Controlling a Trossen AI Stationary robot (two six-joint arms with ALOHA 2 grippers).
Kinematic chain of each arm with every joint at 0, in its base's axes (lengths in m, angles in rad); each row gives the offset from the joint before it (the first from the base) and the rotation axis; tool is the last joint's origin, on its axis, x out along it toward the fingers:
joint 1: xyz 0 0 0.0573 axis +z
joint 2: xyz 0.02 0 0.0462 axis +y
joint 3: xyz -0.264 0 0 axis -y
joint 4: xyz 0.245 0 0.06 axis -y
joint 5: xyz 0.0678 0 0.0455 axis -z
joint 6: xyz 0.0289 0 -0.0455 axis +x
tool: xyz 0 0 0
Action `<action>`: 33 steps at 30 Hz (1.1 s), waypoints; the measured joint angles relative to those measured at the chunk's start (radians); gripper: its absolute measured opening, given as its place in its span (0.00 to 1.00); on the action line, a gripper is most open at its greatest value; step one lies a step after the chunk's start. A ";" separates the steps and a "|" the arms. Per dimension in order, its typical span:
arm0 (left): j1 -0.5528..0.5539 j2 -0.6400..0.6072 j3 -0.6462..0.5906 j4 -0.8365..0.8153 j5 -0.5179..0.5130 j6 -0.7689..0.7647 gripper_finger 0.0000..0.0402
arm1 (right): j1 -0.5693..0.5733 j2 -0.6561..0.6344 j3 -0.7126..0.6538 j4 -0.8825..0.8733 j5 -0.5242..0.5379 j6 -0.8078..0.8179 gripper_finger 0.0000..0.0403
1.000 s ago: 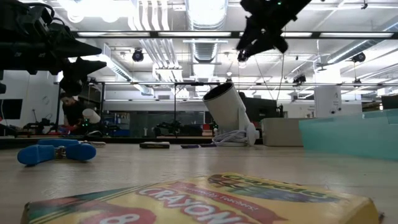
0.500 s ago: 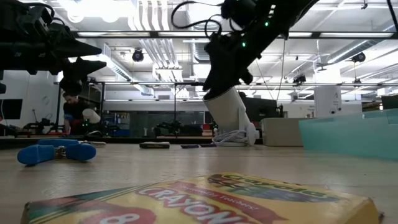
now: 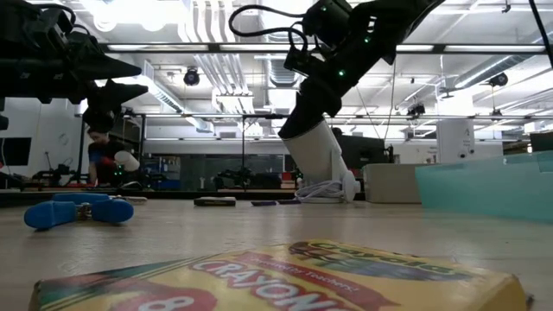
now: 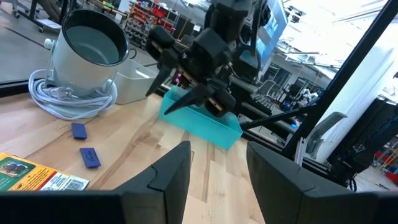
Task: Pick & Place School Supplies
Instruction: Put the blue eraser into the gray bin
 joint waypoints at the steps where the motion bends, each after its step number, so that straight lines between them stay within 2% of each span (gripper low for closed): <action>1: 0.000 0.000 0.000 0.000 0.000 0.000 0.41 | -0.001 0.000 0.001 0.000 0.000 0.010 0.46; 10: 0.000 0.000 0.000 0.000 0.000 0.000 0.41 | -0.003 0.000 0.001 0.023 0.004 -0.005 0.46; 19: 0.000 0.000 0.000 0.000 0.000 0.000 0.41 | -0.003 0.002 0.001 0.044 -0.039 -0.212 0.46; 27: 0.000 0.000 0.000 0.000 0.000 0.000 0.41 | -0.028 0.033 0.006 0.059 -0.049 -0.174 0.46; 33: 0.000 0.000 0.000 0.000 0.000 0.000 0.41 | -0.101 0.087 0.009 0.113 -0.172 -0.125 0.46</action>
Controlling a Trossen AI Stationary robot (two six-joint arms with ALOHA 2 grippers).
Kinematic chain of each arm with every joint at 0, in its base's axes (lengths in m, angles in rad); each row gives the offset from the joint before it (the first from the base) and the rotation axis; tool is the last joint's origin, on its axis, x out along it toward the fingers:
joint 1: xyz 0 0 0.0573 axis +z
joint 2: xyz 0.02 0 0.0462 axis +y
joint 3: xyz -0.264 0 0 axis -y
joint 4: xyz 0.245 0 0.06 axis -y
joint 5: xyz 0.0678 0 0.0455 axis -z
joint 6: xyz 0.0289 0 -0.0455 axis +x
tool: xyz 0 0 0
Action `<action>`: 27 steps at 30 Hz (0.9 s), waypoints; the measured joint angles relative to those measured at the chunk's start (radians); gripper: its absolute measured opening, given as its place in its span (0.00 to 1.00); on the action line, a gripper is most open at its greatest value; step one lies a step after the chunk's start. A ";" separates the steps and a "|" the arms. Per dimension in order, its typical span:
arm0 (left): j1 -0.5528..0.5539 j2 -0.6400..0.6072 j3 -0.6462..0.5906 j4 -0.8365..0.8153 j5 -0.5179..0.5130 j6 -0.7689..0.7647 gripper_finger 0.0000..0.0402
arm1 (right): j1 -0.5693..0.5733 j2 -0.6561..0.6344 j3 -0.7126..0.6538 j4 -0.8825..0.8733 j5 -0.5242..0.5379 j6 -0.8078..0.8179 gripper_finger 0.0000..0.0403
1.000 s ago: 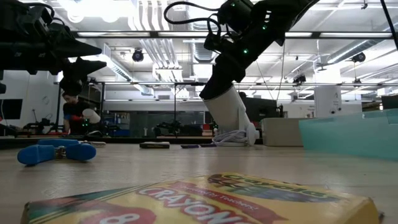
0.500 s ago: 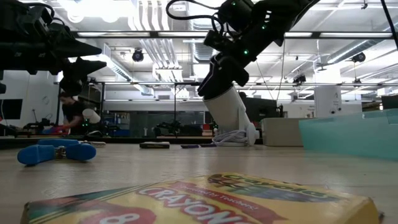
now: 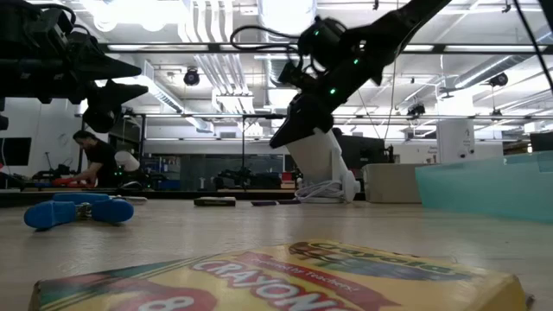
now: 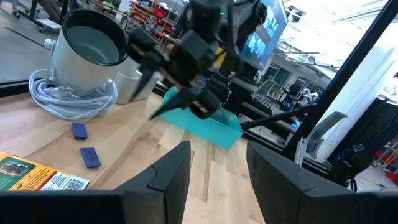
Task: Pick & Place School Supplies
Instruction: Put the blue eraser into the gray bin
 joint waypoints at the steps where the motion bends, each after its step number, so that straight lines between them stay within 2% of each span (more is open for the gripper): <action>1: 0.000 0.000 0.000 0.000 0.000 0.000 0.41 | -0.011 0.001 -0.003 -0.013 -0.021 -0.004 0.46; 5: 0.000 0.002 0.000 -0.001 -0.001 0.000 0.41 | -0.023 0.000 -0.003 -0.028 -0.116 0.022 0.46; 14: 0.000 0.006 0.000 -0.001 -0.002 0.000 0.41 | -0.018 -0.117 -0.068 -0.048 -0.119 0.103 0.41; 18: 0.000 0.007 0.000 -0.001 -0.002 0.000 0.41 | -0.006 -0.215 -0.163 0.002 -0.117 0.106 0.36; 27: 0.000 0.007 0.000 -0.001 -0.003 0.000 0.41 | 0.005 -0.420 -0.460 0.315 -0.064 0.187 0.23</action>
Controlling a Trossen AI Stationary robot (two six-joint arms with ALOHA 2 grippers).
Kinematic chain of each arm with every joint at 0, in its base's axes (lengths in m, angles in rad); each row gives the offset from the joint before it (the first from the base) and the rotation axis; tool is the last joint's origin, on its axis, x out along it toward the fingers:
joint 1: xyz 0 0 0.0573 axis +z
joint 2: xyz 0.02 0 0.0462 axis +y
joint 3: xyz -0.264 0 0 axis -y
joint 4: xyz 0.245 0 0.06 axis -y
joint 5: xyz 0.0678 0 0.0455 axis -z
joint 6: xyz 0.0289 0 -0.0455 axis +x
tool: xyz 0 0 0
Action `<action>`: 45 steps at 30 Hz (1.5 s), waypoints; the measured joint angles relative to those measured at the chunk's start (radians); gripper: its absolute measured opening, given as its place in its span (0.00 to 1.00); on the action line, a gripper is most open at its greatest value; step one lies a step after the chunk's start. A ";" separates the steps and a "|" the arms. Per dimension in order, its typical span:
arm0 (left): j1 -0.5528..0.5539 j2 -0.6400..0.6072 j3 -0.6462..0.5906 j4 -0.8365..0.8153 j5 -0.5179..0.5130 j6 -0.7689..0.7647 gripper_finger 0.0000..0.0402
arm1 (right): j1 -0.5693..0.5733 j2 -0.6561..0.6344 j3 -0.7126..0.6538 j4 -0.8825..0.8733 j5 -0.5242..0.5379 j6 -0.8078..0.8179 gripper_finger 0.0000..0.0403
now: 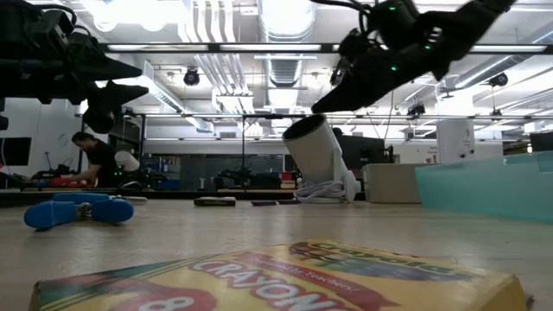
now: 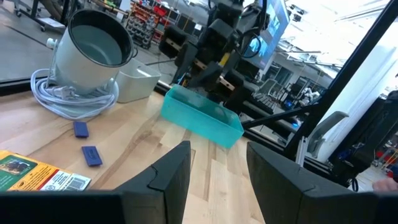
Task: Pick & Place School Supplies
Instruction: Put the blue eraser into the gray bin
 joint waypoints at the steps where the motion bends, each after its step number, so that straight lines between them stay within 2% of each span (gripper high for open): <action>1: 0.000 0.000 0.000 0.000 0.000 0.000 0.41 | 0.001 -0.018 -0.028 0.023 0.000 0.010 0.22; 8: 0.000 0.004 0.000 0.000 -0.001 0.000 0.41 | 0.042 -0.120 -0.139 0.130 0.051 -0.030 0.23; 15: 0.000 0.006 0.000 0.000 0.000 0.000 0.41 | 0.052 -0.152 -0.144 0.140 0.106 -0.023 0.31; 22: 0.000 0.006 0.000 0.000 0.000 0.000 0.41 | 0.070 -0.144 -0.124 0.139 0.079 0.019 0.36; 36: 0.000 0.006 0.000 0.000 0.000 0.000 0.41 | 0.072 -0.158 -0.114 0.140 0.078 0.030 0.32; 42: 0.000 0.006 0.000 0.001 -0.001 0.001 0.41 | 0.072 -0.158 -0.114 0.145 0.076 0.069 0.33; 45: 0.000 0.006 -0.001 0.031 -0.044 0.028 0.41 | 0.072 -0.158 -0.114 0.145 0.076 0.067 0.34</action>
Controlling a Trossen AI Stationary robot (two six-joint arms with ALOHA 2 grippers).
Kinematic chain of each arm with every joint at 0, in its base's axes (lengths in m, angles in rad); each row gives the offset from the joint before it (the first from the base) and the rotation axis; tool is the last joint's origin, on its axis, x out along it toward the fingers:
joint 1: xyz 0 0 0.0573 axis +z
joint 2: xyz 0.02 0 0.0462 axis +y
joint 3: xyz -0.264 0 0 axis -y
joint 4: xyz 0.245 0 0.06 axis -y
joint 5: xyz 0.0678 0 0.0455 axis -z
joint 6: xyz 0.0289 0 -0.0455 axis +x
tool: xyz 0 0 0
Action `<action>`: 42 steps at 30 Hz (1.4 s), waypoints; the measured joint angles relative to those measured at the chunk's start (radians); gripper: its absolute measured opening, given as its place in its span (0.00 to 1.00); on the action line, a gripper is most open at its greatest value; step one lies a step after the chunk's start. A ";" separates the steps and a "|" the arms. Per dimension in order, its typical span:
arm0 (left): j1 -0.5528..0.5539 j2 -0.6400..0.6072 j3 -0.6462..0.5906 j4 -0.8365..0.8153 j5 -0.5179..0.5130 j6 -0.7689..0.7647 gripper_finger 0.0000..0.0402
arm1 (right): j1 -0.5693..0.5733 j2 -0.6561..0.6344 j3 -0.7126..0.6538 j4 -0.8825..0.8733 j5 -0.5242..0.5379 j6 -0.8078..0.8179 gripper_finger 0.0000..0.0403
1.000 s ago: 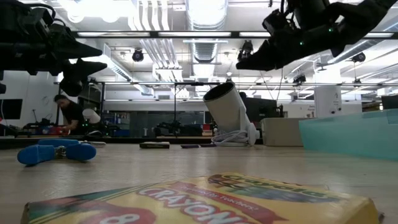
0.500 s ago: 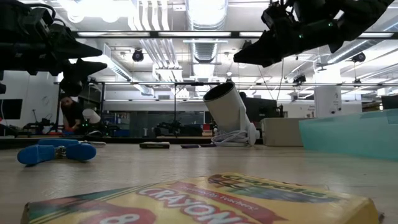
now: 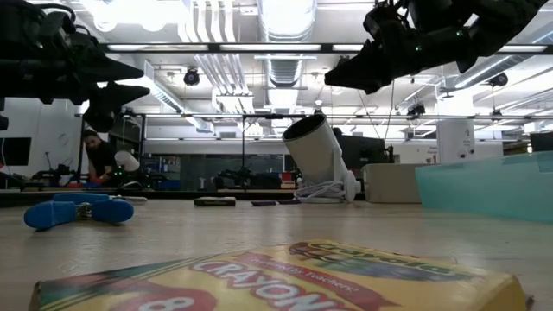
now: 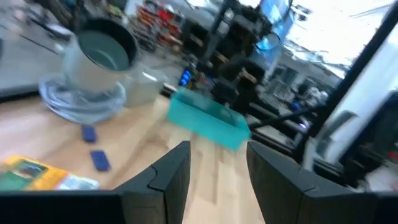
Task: Pick & Place School Supplies
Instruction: Put the blue eraser into the gray bin
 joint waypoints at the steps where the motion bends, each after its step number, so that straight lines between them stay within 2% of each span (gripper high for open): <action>1: 0.000 -0.001 0.000 0.014 -0.005 -0.002 0.41 | 0.000 0.000 0.000 0.000 0.000 0.000 0.35; 7: 0.000 0.003 0.000 0.020 -0.002 -0.050 0.41 | 0.000 0.000 0.000 -0.007 0.000 0.004 0.36; 10: 0.000 0.013 0.009 0.010 -0.004 0.069 0.41 | 0.000 0.000 0.000 -0.007 0.000 0.006 0.36; 16: 0.000 0.063 0.066 -0.009 -0.222 0.185 0.41 | 0.000 0.000 0.000 -0.007 0.000 0.017 0.34; 18: 0.000 0.099 0.084 -0.028 -0.238 0.209 0.41 | 0.000 0.000 0.000 -0.007 0.000 0.031 0.35; 27: 0.000 0.356 0.141 -0.021 -0.239 0.294 0.41 | 0.000 0.000 0.000 -0.007 0.000 0.031 0.37; 42: 0.000 0.846 0.355 0.118 -0.283 0.382 0.41 | 0.000 0.000 0.000 -0.007 0.001 0.033 0.38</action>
